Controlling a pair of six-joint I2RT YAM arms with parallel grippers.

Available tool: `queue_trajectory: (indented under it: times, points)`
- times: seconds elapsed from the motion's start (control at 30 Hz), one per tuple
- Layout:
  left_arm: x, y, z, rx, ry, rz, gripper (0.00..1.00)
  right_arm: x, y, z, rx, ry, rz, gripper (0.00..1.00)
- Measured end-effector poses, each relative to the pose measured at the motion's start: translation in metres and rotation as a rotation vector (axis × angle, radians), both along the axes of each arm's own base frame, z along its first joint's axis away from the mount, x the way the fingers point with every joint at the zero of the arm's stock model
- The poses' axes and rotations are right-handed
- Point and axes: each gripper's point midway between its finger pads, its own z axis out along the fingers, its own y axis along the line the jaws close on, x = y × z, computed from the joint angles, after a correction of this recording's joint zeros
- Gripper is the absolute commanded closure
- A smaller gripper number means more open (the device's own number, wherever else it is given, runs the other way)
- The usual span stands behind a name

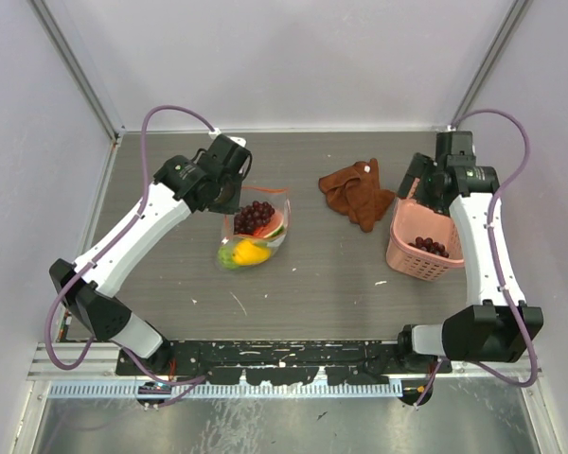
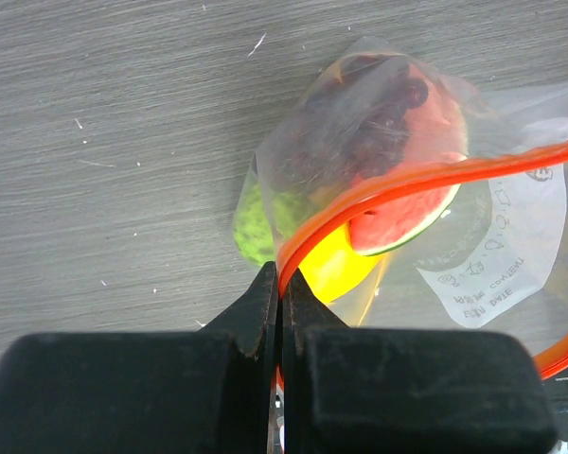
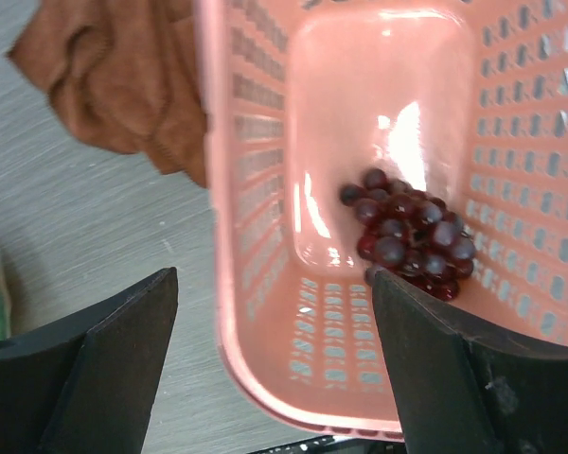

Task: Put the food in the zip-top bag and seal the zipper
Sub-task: Pick up the fake fruit from the bin.

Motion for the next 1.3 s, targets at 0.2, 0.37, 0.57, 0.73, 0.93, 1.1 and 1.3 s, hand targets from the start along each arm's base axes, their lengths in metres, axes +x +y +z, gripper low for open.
queue_trajectory:
  times: [0.2, 0.37, 0.57, 0.73, 0.93, 1.1, 1.3]
  points:
    - [0.000, 0.001, -0.001, 0.004, 0.002, 0.000, 1.00, -0.018, -0.040, -0.030, 0.005, 0.090, -0.138, 0.10]
    - [0.000, 0.001, -0.002, 0.006, 0.003, 0.000, 1.00, -0.031, -0.057, -0.059, 0.005, 0.174, -0.210, 0.10]
    - [0.000, 0.001, -0.002, 0.006, 0.002, -0.001, 1.00, -0.042, -0.063, -0.101, 0.016, 0.279, -0.246, 0.08]
    - [0.000, 0.003, -0.003, 0.008, 0.005, 0.004, 1.00, -0.051, -0.063, -0.136, 0.028, 0.364, -0.257, 0.09]
    - [0.000, 0.003, -0.003, 0.008, 0.006, 0.005, 1.00, -0.059, -0.061, -0.167, 0.038, 0.427, -0.259, 0.27]
    - [0.000, 0.003, -0.003, 0.007, 0.006, 0.005, 1.00, -0.059, -0.064, -0.172, 0.027, 0.425, -0.272, 0.52]
    - [0.000, 0.002, -0.005, 0.004, 0.008, 0.002, 1.00, -0.057, -0.064, -0.169, 0.027, 0.410, -0.274, 0.80]
